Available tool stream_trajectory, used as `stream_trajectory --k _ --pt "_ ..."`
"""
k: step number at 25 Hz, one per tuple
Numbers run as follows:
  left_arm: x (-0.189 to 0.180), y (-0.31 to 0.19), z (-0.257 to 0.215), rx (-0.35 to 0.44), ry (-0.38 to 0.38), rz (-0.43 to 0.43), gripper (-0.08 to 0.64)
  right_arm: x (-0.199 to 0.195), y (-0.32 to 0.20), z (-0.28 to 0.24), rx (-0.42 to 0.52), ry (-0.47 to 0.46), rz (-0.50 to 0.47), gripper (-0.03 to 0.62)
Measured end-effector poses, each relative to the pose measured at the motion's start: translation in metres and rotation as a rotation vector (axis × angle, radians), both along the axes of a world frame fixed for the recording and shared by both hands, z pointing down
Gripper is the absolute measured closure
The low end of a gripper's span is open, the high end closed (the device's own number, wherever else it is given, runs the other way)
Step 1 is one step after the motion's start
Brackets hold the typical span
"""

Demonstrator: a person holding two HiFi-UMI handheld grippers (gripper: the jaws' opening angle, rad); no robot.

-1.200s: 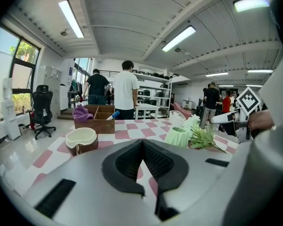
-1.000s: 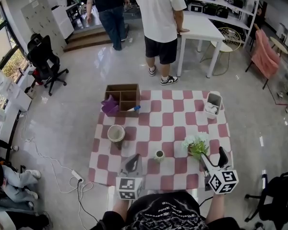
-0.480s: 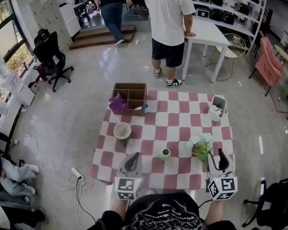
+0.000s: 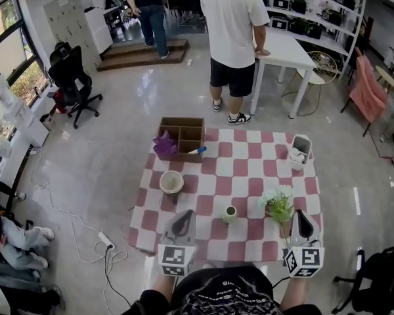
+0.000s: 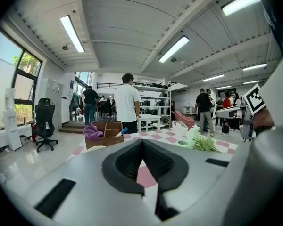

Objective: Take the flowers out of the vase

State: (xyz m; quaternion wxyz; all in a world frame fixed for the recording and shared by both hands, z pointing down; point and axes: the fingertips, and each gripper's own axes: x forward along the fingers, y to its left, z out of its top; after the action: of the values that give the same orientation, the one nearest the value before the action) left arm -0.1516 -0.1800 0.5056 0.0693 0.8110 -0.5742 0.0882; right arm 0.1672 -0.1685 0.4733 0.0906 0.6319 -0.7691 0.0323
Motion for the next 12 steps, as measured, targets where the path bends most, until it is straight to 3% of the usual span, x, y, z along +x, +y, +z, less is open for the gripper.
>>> stream_trajectory --k 5,12 --pt "0.002 0.0 -0.02 0.059 -0.053 0.023 0.549 0.001 0.001 0.001 -0.004 0.007 0.004 0.586" --pt "0.003 0.003 -0.026 0.076 -0.052 0.034 0.549 -0.001 0.003 0.002 -0.01 0.027 -0.003 0.586"
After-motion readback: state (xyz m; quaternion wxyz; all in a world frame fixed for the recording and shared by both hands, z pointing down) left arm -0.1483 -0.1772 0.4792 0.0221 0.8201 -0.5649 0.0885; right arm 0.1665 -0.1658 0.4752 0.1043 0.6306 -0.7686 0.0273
